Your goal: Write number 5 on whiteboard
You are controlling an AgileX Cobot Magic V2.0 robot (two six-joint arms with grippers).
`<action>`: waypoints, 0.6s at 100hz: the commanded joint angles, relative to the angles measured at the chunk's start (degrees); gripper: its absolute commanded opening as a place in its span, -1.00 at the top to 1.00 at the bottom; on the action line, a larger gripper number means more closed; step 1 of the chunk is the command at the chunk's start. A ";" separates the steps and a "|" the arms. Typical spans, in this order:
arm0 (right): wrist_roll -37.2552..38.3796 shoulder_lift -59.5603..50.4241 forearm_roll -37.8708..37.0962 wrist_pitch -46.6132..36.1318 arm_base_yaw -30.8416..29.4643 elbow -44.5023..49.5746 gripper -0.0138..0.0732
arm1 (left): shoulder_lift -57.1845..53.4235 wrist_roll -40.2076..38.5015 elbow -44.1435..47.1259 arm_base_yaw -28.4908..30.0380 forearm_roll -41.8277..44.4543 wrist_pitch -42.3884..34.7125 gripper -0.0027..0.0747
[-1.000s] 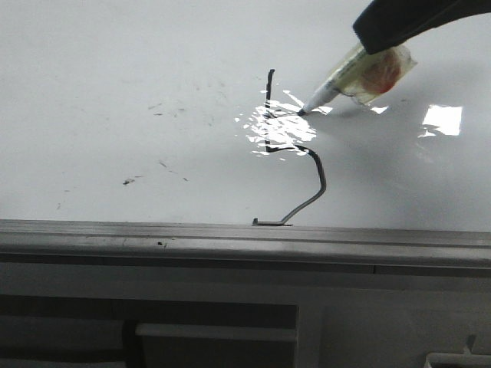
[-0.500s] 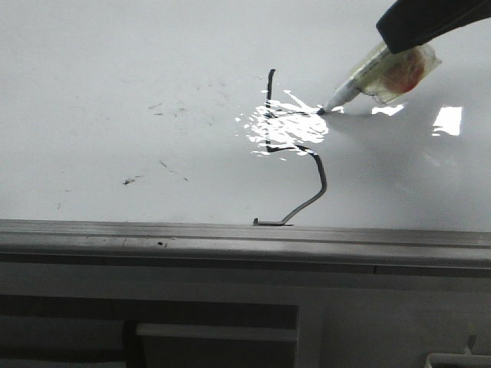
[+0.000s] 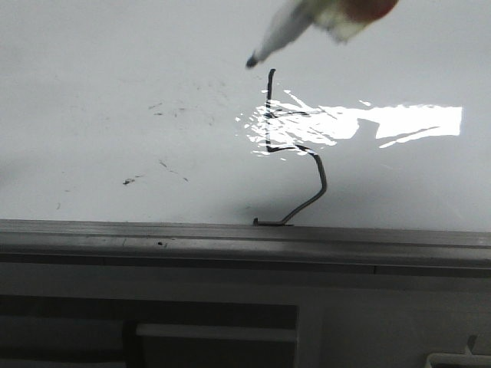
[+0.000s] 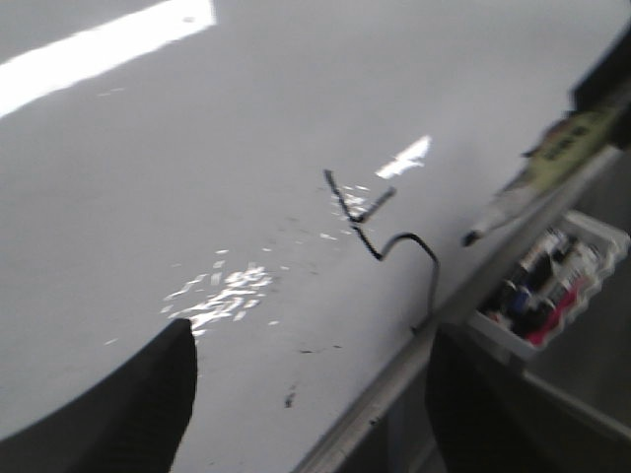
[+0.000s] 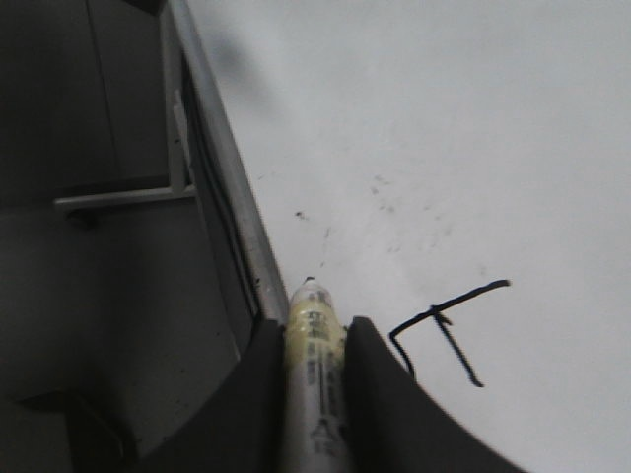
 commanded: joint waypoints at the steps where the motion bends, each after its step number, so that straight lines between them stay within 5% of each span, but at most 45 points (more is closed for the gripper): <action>1: -0.85 1.43 0.89 -2.88 2.03 -1.47 0.83 | 3.00 8.55 -3.42 -4.38 -1.72 2.39 -0.19; 21: -0.97 4.00 0.89 -7.49 10.42 -1.47 0.83 | 9.85 14.49 -4.85 -13.78 -1.48 0.27 -0.18; 40: -0.97 4.26 0.89 -10.35 15.44 -1.47 0.83 | 14.61 14.39 -5.77 -15.66 -3.12 -1.96 -0.15; 60: -0.97 4.26 0.89 -10.22 17.60 -1.47 0.83 | 17.01 14.39 -5.77 -15.66 -5.09 -2.27 0.23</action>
